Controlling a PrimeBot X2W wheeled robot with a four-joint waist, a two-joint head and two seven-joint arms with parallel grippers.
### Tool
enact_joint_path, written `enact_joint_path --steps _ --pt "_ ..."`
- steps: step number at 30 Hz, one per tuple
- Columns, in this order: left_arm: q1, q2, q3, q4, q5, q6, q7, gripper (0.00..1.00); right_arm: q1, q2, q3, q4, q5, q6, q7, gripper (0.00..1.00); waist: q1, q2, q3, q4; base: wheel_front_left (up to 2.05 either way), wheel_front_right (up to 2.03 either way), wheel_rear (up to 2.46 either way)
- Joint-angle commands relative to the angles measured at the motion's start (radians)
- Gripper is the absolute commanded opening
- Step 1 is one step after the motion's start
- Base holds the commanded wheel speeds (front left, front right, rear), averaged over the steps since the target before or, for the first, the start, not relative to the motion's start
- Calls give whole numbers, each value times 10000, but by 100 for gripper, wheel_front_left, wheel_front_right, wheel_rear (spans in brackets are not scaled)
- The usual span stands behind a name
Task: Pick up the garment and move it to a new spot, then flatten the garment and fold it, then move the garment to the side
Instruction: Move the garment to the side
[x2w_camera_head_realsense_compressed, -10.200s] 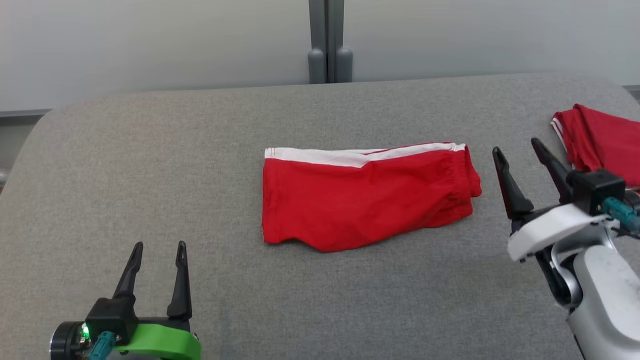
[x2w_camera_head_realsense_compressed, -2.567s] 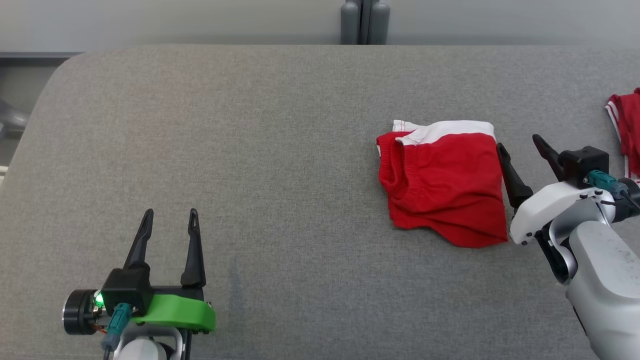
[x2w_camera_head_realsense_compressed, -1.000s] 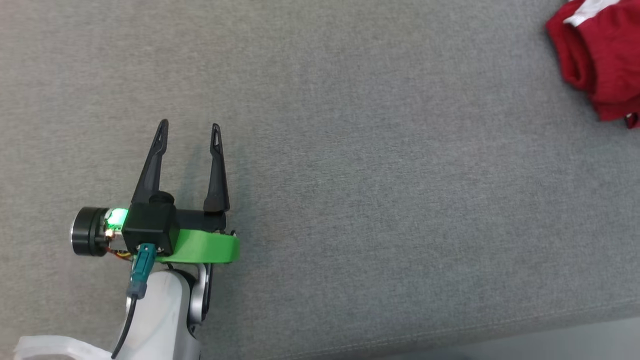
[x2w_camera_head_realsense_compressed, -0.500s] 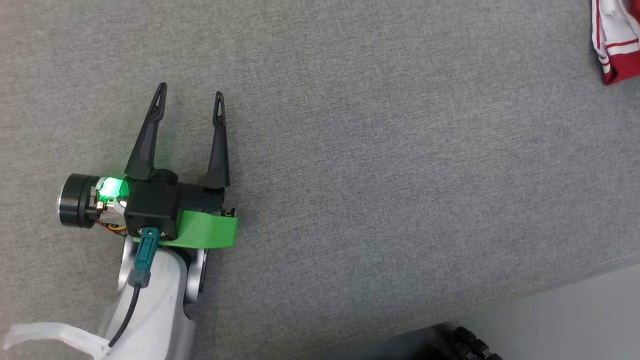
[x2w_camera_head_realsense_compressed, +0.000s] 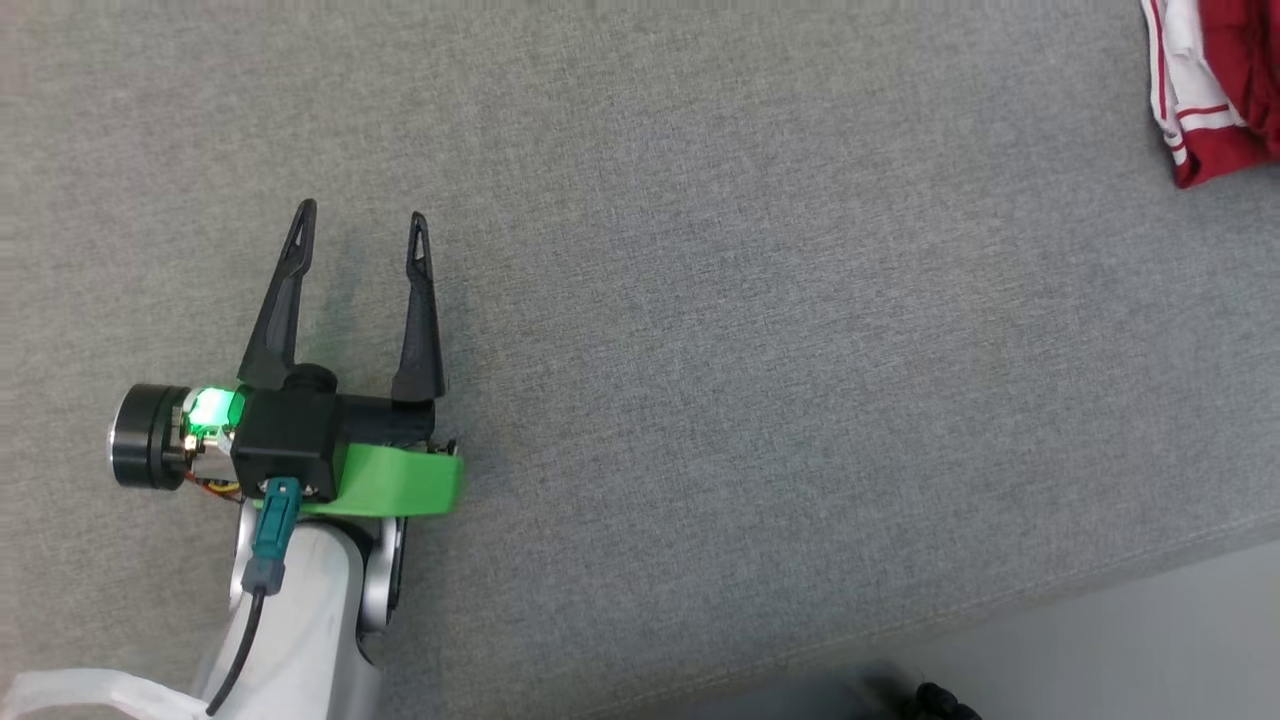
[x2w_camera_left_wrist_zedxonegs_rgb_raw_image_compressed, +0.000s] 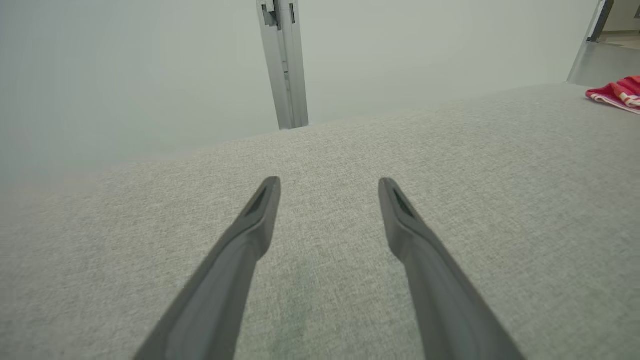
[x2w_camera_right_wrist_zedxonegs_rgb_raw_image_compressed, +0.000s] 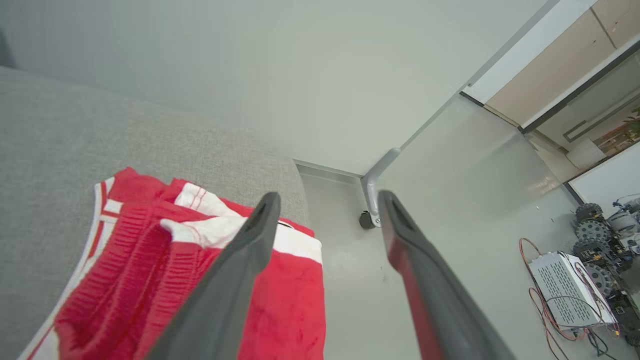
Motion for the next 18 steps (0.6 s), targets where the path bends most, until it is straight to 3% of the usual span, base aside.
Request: enact_joint_path --steps 1,7,18 --pt "225 37 80 71 -163 48 -31 100 279 81 -224 -330 -167 -26 -28 100 0 -1 -677 226 0 0 0" --pt "834 57 293 167 -534 82 -102 100 1549 669 -1717 -2058 -835 -26 -29 100 0 -1 -1706 648 0 0 0" --pt "2276 174 829 201 -1122 -31 -109 100 4876 2549 -3896 -4546 -2365 -25 -30 100 0 -1 -3420 1279 0 0 0"
